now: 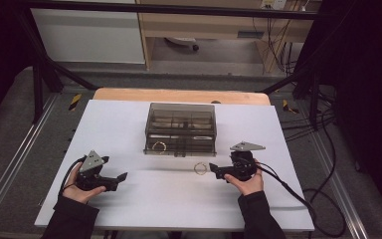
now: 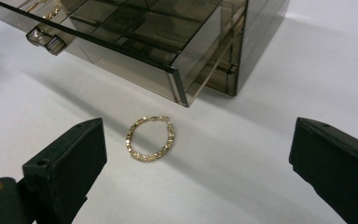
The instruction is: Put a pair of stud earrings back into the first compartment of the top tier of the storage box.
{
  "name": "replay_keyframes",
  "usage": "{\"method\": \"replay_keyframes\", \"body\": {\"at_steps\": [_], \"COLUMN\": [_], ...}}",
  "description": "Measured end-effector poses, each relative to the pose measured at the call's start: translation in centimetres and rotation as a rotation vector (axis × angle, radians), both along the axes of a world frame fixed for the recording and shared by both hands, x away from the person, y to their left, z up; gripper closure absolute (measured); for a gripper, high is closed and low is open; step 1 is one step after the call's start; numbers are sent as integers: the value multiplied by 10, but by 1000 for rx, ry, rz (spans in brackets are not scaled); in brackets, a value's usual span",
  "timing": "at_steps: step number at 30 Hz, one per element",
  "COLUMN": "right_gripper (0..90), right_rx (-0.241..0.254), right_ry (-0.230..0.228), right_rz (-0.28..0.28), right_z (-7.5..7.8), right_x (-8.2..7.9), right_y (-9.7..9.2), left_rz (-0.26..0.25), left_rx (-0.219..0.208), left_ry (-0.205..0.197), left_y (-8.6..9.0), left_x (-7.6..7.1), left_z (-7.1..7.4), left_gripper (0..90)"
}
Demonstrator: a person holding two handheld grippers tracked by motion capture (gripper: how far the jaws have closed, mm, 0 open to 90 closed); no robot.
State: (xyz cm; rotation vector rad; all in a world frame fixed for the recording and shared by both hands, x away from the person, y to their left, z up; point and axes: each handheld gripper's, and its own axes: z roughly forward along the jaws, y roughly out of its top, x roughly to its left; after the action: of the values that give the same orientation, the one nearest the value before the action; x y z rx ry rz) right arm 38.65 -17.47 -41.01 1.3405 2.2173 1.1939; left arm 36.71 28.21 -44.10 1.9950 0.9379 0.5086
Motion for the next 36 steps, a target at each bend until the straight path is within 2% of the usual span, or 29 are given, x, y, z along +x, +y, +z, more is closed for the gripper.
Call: {"method": "replay_keyframes", "body": {"at_steps": [7, 14, 25, 36], "right_gripper": [92, 141, 290, 410], "right_rx": [-36, -49, -40, -29], "right_ry": [11, 33, 24, 34], "right_rz": [3, 10, 3, 11], "right_z": [-12, -22, -32, -41], "right_x": [3, 5, 6, 10], "right_y": [7, 13, 19, 25], "left_rz": [0, -2, -1, -3], "left_rx": [-2, -1, -2, -1], "left_ry": [-1, -1, 1, 1], "left_y": [0, 0, 0, -1], "left_x": [0, 0, 0, 0], "left_z": [0, 0, 0, 0], "left_gripper": [54, 54, 54, 54]}}
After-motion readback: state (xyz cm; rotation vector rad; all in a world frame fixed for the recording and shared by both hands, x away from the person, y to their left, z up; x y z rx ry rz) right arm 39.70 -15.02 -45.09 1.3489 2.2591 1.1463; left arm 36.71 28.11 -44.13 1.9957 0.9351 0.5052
